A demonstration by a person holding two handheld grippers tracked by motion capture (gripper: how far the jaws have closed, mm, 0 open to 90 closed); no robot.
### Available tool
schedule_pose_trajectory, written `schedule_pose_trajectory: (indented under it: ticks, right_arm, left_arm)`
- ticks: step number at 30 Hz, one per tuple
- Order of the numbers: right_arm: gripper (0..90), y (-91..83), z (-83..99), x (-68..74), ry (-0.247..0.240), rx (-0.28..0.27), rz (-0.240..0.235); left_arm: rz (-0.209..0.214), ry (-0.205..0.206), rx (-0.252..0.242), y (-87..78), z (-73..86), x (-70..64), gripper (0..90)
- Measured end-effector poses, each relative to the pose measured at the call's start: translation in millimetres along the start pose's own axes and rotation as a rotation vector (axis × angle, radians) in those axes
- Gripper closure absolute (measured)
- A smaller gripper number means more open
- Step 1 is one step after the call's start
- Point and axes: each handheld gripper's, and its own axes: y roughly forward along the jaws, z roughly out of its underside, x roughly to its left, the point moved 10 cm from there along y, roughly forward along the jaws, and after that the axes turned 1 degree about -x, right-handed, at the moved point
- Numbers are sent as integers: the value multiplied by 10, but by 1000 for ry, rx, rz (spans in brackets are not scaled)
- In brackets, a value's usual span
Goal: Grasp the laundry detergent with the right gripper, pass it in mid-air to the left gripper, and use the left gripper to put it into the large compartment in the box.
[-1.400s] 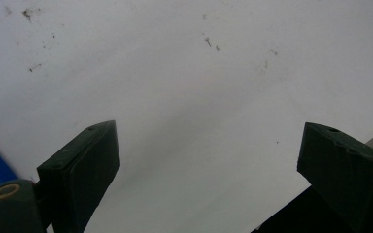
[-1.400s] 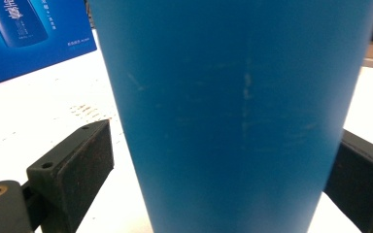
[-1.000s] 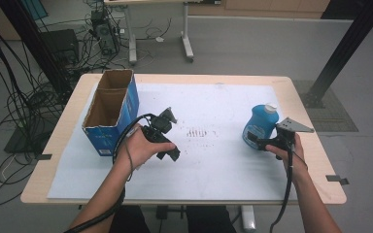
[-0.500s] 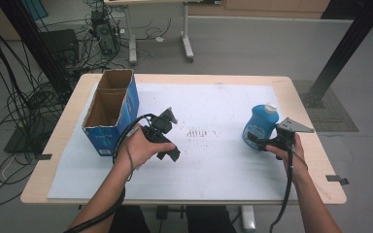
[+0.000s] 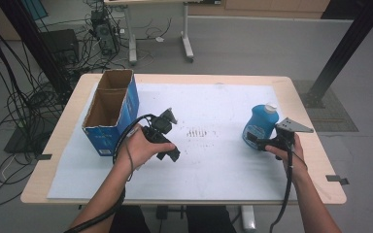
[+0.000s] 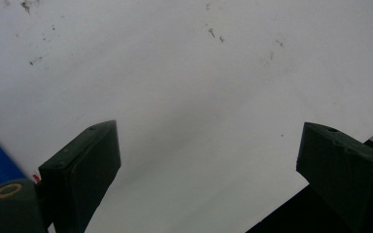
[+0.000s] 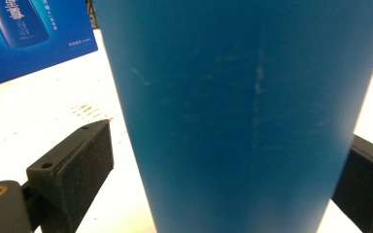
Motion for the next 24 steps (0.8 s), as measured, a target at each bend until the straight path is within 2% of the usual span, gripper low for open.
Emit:
schedule_pose_trajectory:
  ticks: [7, 24]
  right_arm:
    - [37, 6, 11, -7, 3, 2, 7]
    - [84, 8, 7, 11, -25, -5, 1]
  left_arm:
    - [1, 4, 0, 2, 4, 4, 91]
    - [3, 2, -6, 3, 8, 10, 90]
